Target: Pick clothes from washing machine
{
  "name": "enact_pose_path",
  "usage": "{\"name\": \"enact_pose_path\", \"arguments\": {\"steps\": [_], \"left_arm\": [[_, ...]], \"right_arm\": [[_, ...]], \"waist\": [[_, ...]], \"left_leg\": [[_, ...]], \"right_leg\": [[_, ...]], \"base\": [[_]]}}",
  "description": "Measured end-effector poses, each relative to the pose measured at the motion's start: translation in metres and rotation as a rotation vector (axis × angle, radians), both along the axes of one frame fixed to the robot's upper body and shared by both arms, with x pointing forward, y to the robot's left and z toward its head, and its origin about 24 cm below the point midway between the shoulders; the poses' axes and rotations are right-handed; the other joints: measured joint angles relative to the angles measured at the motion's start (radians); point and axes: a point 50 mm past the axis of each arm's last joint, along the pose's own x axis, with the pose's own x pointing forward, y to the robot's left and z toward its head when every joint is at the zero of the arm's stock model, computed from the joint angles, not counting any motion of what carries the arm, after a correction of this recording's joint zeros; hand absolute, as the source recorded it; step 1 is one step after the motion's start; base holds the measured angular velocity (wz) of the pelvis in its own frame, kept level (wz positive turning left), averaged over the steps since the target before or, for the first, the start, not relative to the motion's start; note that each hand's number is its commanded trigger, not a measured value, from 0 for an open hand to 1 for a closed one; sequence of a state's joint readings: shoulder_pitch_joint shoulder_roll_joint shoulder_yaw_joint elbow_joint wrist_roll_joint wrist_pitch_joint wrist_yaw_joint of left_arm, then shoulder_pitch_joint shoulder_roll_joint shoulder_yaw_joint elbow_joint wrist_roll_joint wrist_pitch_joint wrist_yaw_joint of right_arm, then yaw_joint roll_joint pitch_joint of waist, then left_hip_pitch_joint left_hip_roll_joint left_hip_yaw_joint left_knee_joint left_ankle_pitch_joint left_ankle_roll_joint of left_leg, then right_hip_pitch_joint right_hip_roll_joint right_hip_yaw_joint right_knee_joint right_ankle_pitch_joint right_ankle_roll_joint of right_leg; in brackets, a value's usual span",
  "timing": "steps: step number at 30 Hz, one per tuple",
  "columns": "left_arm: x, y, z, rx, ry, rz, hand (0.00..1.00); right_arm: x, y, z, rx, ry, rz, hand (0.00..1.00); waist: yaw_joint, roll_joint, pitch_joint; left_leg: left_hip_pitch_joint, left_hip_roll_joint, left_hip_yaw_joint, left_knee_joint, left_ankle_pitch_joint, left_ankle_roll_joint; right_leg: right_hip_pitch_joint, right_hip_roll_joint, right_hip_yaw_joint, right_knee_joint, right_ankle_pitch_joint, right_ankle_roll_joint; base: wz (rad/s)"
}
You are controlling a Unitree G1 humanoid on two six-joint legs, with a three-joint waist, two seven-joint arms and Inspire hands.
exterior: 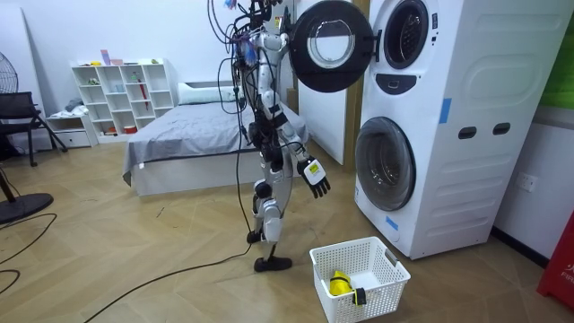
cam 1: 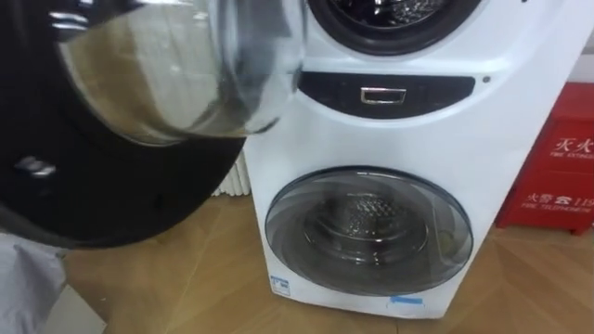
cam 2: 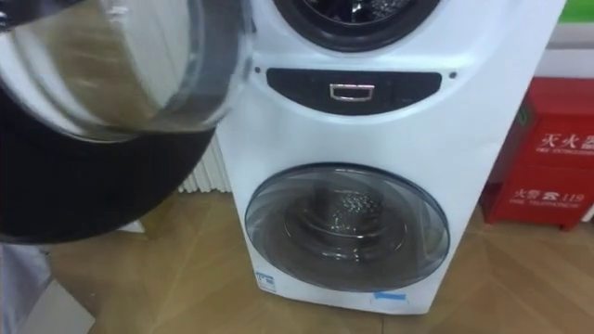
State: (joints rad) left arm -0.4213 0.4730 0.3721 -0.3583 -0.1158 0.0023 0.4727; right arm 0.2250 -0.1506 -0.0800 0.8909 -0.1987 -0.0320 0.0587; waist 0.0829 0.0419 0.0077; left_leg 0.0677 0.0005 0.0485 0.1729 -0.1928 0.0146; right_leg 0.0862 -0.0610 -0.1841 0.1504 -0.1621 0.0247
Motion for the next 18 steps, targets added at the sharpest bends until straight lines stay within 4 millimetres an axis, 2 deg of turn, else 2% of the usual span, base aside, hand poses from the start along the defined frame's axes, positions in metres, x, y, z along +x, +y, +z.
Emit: {"name": "enact_pose_path", "arguments": {"steps": [4, 6, 10, 13, 18], "left_arm": [[0.002, -0.019, 0.000, 0.056, 0.003, -0.085, 0.00], [0.001, -0.036, 0.000, 0.108, -0.011, -0.106, 0.00], [0.003, -0.058, -0.003, 0.205, 0.008, -0.209, 0.00], [0.012, -0.084, -0.012, 0.317, 0.086, -0.338, 0.00], [0.022, -0.109, -0.027, 0.377, 0.169, -0.475, 0.00]], "right_arm": [[0.002, 0.003, 0.000, 0.016, -0.004, 0.011, 0.00], [0.002, 0.003, -0.001, 0.021, 0.001, 0.007, 0.00], [0.002, 0.002, -0.001, 0.029, 0.001, -0.009, 0.00], [0.009, 0.004, -0.003, 0.030, 0.007, 0.033, 0.00], [0.018, 0.009, -0.003, 0.043, -0.004, 0.061, 0.00]], "waist": [[-0.027, 0.005, -0.0020], [-0.054, 0.008, -0.0028], [-0.075, 0.010, -0.0043], [-0.097, 0.012, -0.0040], [-0.120, 0.016, -0.0036]], "left_leg": [[-0.008, 0.000, -0.004, 0.005, 0.000, 0.000], [-0.010, -0.001, -0.007, 0.003, 0.000, 0.000], [-0.011, 0.000, -0.002, 0.001, 0.000, 0.000], [-0.008, 0.001, 0.009, 0.001, 0.000, 0.000], [-0.002, 0.003, 0.033, -0.003, 0.000, 0.000]], "right_leg": [[-0.003, -0.001, -0.005, -0.001, 0.000, -0.001], [-0.003, -0.002, -0.012, -0.003, 0.000, -0.001], [-0.003, -0.001, -0.008, 0.000, 0.000, -0.001], [-0.004, -0.002, 0.005, 0.001, 0.000, -0.001], [-0.010, -0.001, 0.022, 0.002, 0.000, -0.001]], "base": [[0.03], [0.04], [-0.04], [-0.10], [-0.13]]}}
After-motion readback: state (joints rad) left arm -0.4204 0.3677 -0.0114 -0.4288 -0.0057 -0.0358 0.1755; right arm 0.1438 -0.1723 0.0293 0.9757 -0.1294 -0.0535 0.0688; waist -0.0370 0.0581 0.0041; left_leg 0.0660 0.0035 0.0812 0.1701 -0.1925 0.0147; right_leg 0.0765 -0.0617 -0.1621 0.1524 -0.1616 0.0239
